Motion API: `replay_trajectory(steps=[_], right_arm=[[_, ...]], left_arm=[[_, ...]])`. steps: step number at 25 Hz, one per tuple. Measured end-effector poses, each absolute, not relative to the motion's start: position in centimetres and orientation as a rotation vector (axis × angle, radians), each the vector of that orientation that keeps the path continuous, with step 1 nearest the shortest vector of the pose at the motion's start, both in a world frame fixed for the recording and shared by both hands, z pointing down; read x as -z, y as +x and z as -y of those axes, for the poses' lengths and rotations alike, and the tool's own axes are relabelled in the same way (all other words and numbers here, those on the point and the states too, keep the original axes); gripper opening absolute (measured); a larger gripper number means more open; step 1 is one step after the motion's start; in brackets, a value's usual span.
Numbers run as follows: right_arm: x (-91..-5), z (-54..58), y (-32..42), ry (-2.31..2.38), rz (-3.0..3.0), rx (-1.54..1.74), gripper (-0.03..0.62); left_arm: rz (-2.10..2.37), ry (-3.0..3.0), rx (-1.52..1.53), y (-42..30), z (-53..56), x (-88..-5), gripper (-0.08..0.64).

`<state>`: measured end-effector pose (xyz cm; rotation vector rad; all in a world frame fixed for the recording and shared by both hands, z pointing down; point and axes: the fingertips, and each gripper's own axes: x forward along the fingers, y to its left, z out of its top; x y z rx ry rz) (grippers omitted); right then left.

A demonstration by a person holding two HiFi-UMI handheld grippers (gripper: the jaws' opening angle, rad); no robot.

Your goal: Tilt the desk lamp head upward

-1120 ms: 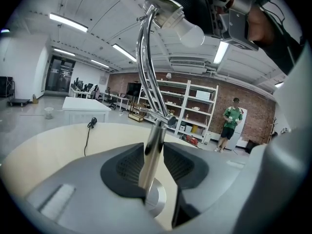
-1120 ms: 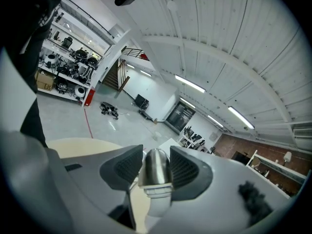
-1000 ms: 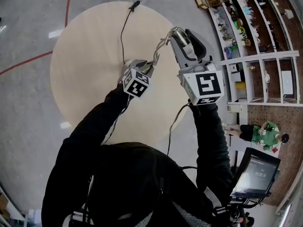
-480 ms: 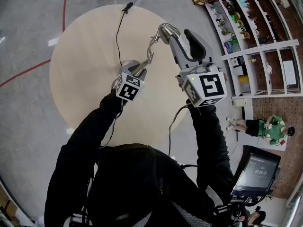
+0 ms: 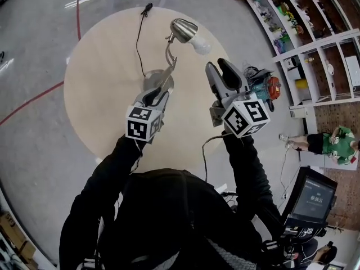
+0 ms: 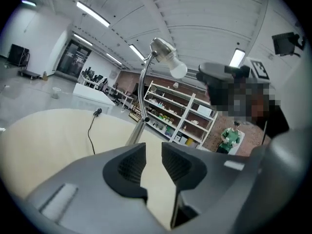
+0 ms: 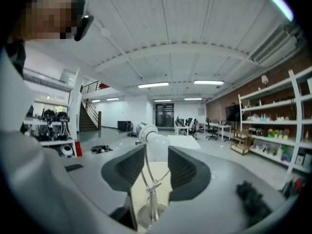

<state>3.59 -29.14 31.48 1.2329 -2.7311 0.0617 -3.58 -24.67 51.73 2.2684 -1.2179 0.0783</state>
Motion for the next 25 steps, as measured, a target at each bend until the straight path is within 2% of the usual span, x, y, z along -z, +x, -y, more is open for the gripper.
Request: replay_trajectory(steps=[3, 5, 6, 9, 12, 17, 22, 25], right_arm=[[-32.1, 27.8, 5.9, 1.239, 2.807, -0.256, 0.105], [-31.9, 27.1, 7.3, 1.230, 2.847, -0.328, 0.027], [-32.0, 26.6, 7.9, 1.220, 2.861, -0.349, 0.009], [-33.3, 25.2, 9.1, 1.169, 2.891, -0.372, 0.006], [-35.0, 23.7, 9.5, 1.096, 2.925, -0.428, 0.006], [-35.9, 20.7, 10.4, 1.033, 2.964, -0.521, 0.006], [-37.1, 15.4, 7.2, 0.880, 2.998, -0.543, 0.006], [-38.7, 14.9, 8.5, 0.863, 2.991, -0.544, 0.006]], left_arm=[[1.237, 2.262, -0.045, -3.5, 22.4, -49.0, 0.092], [1.268, 2.265, -0.042, -3.7, 21.2, -47.3, 0.086], [1.286, 2.263, -0.045, -3.8, 20.6, -46.8, 0.083], [1.323, 2.236, -0.058, -4.3, 18.6, -46.4, 0.067], [1.358, 2.232, -0.098, -4.4, 17.1, -46.0, 0.006], [1.444, 2.331, -0.253, -3.5, 14.9, -43.4, 0.006], [1.565, 2.284, -0.267, -5.1, 11.2, -41.0, 0.006], [1.540, 2.322, -0.232, -2.2, 12.1, -42.0, 0.006]])
